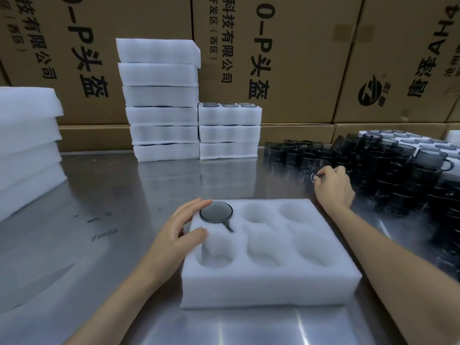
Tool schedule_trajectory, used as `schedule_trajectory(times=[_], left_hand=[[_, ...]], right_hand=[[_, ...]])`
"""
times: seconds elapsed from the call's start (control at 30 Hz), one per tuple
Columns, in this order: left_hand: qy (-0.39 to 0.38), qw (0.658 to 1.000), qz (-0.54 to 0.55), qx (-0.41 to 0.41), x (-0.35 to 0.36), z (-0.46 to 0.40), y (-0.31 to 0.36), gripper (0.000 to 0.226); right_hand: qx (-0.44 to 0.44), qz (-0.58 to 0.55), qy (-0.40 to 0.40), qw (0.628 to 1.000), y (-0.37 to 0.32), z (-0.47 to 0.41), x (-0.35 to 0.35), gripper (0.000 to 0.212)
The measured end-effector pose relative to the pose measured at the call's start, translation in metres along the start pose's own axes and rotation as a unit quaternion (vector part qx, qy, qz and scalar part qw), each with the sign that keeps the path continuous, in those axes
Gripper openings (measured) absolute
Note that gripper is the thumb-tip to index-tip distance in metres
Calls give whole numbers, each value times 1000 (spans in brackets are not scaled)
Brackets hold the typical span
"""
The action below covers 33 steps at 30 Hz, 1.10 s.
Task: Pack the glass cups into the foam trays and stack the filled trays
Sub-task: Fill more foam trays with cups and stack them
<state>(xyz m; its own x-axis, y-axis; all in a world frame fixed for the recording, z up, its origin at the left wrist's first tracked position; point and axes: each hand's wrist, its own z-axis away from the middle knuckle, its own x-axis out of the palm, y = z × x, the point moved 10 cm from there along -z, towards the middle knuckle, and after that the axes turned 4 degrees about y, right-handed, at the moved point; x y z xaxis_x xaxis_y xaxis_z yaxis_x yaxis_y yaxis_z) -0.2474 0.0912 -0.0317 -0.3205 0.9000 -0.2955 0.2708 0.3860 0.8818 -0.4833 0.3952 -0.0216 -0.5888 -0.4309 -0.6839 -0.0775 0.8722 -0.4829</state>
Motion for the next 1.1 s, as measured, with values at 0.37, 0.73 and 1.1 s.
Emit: schedule_trajectory(times=[0.37, 0.73, 1.1], left_hand=[[0, 1000, 0, -3, 0, 0, 6, 57], [17, 1000, -23, 10, -4, 2, 6, 50], [16, 998, -51, 23, -4, 0, 6, 49]], right_hand=[[-71, -79, -47, 993, -18, 55, -37, 22], [-54, -381, 26, 923, -73, 84, -128, 48], [-210, -294, -164, 918, -150, 135, -91, 45]])
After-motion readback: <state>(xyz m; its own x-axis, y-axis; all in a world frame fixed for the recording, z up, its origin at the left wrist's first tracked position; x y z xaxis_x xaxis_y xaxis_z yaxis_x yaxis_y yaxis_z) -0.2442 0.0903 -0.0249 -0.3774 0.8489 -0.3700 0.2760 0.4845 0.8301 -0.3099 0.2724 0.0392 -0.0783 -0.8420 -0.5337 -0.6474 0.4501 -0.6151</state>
